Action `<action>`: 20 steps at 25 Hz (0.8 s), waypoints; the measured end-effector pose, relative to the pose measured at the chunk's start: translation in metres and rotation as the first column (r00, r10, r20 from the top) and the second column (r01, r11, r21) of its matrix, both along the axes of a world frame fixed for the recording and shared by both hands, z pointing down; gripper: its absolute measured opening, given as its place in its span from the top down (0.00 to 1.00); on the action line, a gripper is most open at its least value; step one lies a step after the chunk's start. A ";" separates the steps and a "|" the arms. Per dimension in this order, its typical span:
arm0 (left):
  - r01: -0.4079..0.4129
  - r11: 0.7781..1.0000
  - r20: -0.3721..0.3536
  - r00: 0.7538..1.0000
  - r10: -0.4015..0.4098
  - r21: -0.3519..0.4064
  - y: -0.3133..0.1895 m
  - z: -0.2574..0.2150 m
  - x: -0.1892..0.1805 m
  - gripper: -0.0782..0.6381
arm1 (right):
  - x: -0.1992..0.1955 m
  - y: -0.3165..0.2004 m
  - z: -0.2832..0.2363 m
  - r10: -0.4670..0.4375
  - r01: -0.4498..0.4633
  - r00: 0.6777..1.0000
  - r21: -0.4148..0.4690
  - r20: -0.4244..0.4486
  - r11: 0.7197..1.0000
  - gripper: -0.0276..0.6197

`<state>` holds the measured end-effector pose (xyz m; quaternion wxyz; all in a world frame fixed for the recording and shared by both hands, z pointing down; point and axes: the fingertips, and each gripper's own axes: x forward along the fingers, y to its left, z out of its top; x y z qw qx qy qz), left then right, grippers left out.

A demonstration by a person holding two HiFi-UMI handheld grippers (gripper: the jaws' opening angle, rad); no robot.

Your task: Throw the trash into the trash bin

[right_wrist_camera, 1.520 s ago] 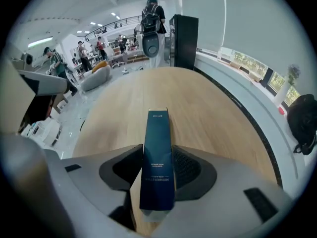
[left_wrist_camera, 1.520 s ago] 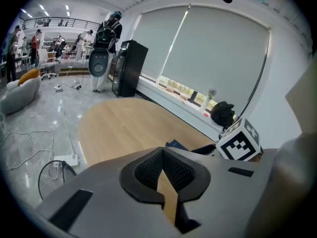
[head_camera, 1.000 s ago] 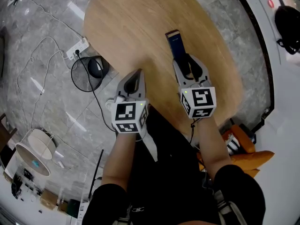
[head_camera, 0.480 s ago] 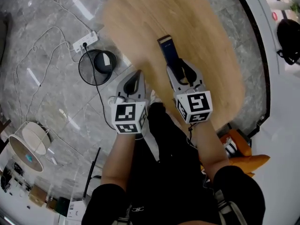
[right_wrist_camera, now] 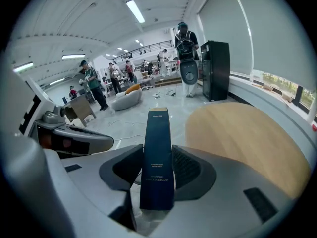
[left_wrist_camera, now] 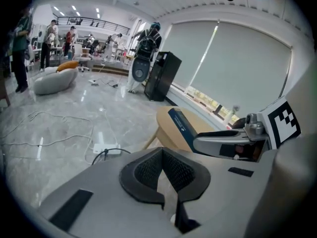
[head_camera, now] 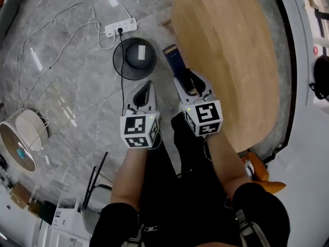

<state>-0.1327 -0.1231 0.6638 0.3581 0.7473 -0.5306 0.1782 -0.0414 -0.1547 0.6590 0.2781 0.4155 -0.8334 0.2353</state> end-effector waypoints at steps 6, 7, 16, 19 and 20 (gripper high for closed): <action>0.070 0.996 -0.003 0.998 -0.070 -0.054 0.017 0.025 -0.090 0.88 | -0.095 0.009 0.076 -0.069 0.064 0.997 -0.157 -0.024 0.986 0.67; 0.080 0.995 -0.004 0.997 -0.081 -0.064 0.021 0.029 -0.104 0.88 | -0.108 0.011 0.093 -0.076 0.069 0.997 -0.191 -0.029 0.979 0.67; 0.162 0.976 0.005 0.987 -0.163 -0.144 0.047 0.078 -0.201 0.88 | -0.189 0.006 0.231 -0.116 0.055 0.984 -0.401 -0.132 0.915 0.67; 0.167 0.974 0.006 0.986 -0.168 -0.152 0.048 0.092 -0.215 0.88 | -0.197 0.006 0.278 -0.151 0.041 0.968 -0.466 -0.201 0.884 0.67; 0.168 0.974 0.004 0.986 -0.170 -0.153 0.047 0.096 -0.218 0.88 | -0.198 0.004 0.289 -0.154 0.030 0.963 -0.482 -0.220 0.876 0.67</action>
